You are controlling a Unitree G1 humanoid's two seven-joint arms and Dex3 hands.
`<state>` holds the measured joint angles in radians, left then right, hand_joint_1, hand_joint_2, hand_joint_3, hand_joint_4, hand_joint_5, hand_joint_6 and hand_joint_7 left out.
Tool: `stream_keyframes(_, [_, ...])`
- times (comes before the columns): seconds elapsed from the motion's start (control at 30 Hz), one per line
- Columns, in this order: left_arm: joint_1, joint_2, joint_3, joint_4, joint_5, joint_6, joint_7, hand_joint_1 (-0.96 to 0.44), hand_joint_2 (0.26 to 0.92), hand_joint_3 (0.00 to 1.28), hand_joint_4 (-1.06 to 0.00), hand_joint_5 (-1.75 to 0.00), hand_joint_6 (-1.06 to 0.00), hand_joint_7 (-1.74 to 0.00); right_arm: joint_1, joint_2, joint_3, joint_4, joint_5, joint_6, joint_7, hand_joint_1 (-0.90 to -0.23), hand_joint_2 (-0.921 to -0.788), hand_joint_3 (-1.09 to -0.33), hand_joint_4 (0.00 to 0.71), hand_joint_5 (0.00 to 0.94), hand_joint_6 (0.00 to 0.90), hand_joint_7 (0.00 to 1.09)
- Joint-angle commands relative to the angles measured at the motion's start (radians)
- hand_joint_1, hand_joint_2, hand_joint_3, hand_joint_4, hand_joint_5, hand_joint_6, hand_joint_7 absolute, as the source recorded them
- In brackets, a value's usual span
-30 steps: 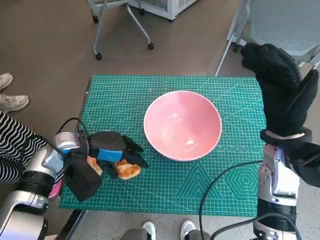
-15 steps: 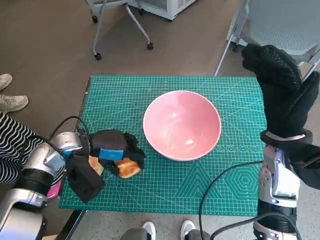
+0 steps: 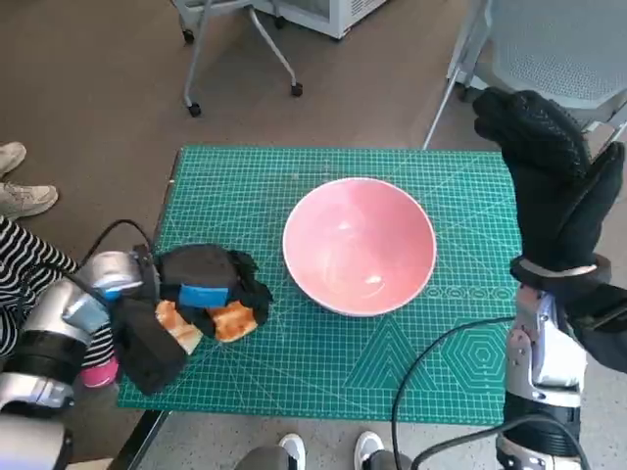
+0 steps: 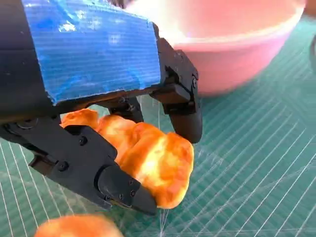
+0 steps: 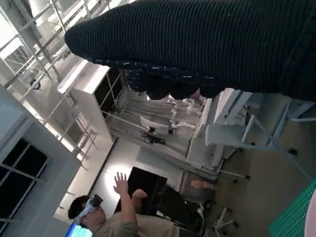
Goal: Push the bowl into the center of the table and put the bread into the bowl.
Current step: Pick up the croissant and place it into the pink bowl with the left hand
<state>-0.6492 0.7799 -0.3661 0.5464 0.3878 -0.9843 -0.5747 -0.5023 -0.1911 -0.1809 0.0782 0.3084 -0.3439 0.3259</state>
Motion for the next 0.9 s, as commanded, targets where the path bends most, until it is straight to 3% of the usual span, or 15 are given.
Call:
stream_keyframes(0.03, [0.011,0.056,0.056,-0.136,-0.152,0.045,-0.068,0.00,0.920,0.08,-0.65,-1.11,-0.65,-1.25,0.019,0.000,0.000,0.010,-0.009,0.006,-0.005,-0.675,-0.921,-0.669,0.170,0.000,0.028,0.58])
stream_keyframes(0.47, [-0.029,0.083,0.183,-0.419,-0.339,0.179,-0.138,0.00,0.919,0.04,-0.69,-1.04,-0.70,-1.21,0.019,-0.015,-0.015,0.005,0.002,0.012,0.004,-0.666,-0.921,-0.671,0.164,0.000,0.026,0.58])
stream_keyframes(0.9, [-0.213,-0.115,0.182,-0.397,-0.340,0.276,-0.103,0.00,0.920,0.07,-0.65,-1.11,-0.66,-1.22,0.012,-0.018,-0.018,0.013,0.003,0.011,0.006,-0.660,-0.921,-0.677,0.147,0.000,0.019,0.59])
